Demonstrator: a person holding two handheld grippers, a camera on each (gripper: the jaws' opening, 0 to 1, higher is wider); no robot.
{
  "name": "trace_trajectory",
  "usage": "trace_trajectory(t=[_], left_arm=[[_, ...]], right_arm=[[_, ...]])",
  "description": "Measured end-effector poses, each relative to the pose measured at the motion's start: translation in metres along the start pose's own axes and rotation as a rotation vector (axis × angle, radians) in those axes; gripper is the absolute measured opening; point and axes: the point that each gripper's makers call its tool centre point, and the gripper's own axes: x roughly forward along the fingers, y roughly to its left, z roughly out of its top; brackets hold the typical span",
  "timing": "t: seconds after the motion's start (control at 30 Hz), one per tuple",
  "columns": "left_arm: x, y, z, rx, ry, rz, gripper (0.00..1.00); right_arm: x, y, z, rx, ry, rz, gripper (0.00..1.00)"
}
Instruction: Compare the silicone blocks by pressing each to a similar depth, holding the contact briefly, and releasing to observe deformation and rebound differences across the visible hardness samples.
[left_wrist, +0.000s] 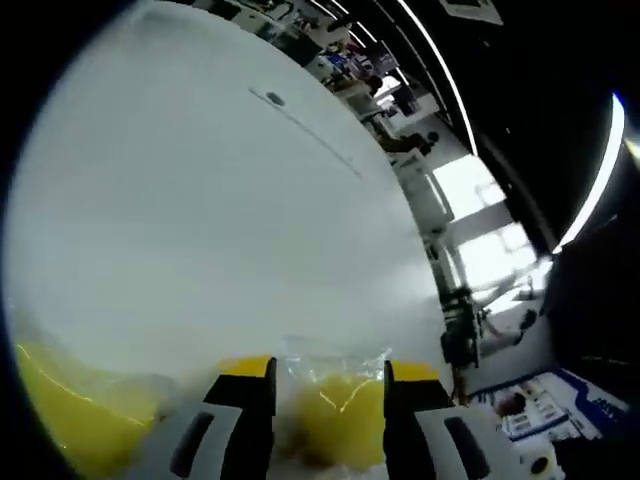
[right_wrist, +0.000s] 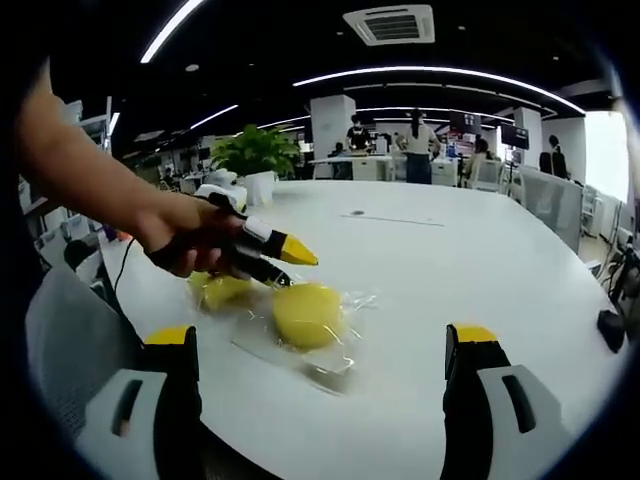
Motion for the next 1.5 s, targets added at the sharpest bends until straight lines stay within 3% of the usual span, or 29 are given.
trace_trajectory(t=[0.1,0.17,0.23,0.3,0.47,0.5,0.7,0.9,1.03,1.2,1.3,1.5], left_arm=[[0.001,0.003,-0.005,0.004,0.017,0.014,0.28],[0.004,0.004,-0.002,-0.043,-0.015,-0.004,0.25],[0.005,0.008,-0.002,-0.077,-0.006,0.014,0.21],[0.005,0.014,-0.004,-0.014,0.015,0.045,0.15],[0.005,0.008,-0.002,-0.023,0.006,0.008,0.04],[0.004,0.01,0.004,0.026,-0.023,0.019,0.03],[0.005,0.003,0.001,0.075,-0.012,0.003,0.0],[0.002,-0.004,0.002,0.019,-0.024,-0.018,0.0],[-0.002,-0.021,0.003,-0.073,-0.025,-0.101,0.0],[-0.006,-0.032,0.005,-0.008,-0.033,-0.11,0.0],[-0.009,-0.04,0.007,0.072,-0.045,-0.132,0.0],[-0.019,-0.049,0.006,0.129,-0.05,-0.144,0.0]], right_arm=[[-0.001,-0.002,0.0,0.004,0.002,-0.008,0.96],[-0.001,-0.003,-0.002,0.012,0.008,-0.015,0.96],[-0.001,-0.003,-0.002,0.014,0.01,-0.014,0.96],[0.0,-0.002,-0.002,0.008,0.01,-0.008,0.96],[0.0,-0.002,-0.003,0.012,0.013,-0.009,0.96],[0.0,-0.002,-0.002,0.013,0.012,-0.01,0.96],[0.0,-0.002,-0.004,0.016,0.017,-0.011,0.96],[0.0,-0.003,-0.004,0.016,0.018,-0.014,0.96],[0.0,-0.004,-0.005,0.031,0.024,-0.014,0.96],[0.001,-0.002,-0.005,0.021,0.025,-0.008,0.96],[0.001,-0.004,-0.005,0.04,0.021,-0.013,0.96],[0.001,-0.001,-0.004,0.026,0.021,0.002,0.96]])
